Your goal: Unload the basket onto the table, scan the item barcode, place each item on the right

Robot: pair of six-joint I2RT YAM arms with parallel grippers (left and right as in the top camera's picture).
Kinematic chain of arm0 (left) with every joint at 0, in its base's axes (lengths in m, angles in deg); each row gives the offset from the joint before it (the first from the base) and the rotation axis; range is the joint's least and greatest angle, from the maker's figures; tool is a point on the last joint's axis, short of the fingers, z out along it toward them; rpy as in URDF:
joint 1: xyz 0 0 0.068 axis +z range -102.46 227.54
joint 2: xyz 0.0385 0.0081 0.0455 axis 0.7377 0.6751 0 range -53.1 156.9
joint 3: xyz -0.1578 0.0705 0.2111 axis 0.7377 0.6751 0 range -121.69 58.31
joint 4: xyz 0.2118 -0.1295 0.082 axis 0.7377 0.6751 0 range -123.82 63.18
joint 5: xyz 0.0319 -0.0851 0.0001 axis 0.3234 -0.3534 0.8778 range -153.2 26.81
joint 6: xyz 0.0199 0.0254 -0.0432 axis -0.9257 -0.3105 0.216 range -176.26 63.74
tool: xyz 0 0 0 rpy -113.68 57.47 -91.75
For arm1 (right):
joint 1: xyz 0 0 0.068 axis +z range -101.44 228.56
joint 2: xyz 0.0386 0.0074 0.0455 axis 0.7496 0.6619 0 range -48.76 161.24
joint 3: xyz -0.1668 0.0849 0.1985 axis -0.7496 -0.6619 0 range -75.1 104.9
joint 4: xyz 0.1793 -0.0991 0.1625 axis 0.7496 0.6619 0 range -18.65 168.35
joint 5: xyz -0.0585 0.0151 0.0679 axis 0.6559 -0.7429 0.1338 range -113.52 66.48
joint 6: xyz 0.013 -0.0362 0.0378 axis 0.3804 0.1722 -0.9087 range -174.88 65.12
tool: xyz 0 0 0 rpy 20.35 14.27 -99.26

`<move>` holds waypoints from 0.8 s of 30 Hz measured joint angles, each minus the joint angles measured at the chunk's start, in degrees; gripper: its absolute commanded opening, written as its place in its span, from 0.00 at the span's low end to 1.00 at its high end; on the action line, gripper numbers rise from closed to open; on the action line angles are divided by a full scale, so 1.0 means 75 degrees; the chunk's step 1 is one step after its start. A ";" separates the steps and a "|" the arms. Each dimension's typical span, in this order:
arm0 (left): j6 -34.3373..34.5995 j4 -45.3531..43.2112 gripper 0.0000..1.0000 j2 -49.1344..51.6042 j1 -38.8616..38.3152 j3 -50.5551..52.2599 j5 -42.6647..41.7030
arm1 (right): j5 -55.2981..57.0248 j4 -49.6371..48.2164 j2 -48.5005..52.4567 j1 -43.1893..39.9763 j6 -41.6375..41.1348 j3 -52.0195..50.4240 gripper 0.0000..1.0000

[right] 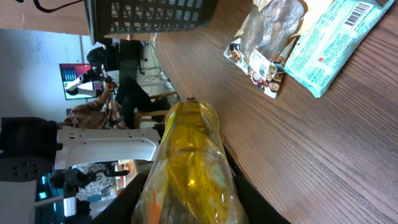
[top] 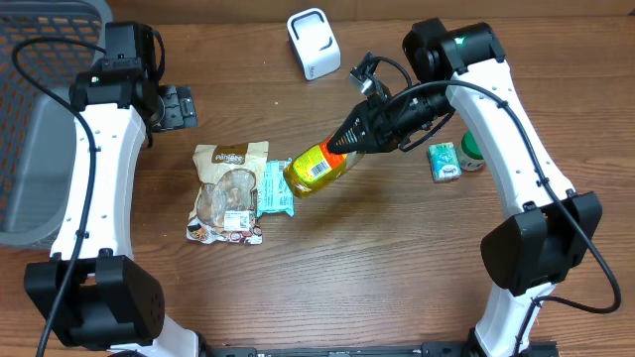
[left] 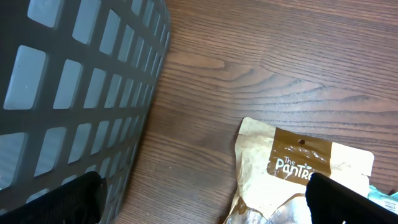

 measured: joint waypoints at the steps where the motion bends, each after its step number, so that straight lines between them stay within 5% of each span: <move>1: 0.0000 0.0000 0.99 0.0000 0.0000 0.0000 0.0000 | -0.0003 0.0003 0.0000 0.0000 0.0000 0.0000 0.24; 14: 0.0000 0.0000 1.00 0.0000 0.0000 0.0000 0.0000 | 0.0487 0.0003 -0.0344 0.0000 -0.0726 -0.0035 0.24; 24: 0.0000 0.0000 0.99 0.0000 0.0000 0.0000 0.0000 | 0.0941 0.0012 -0.2754 -0.0003 -0.1303 -0.0041 0.22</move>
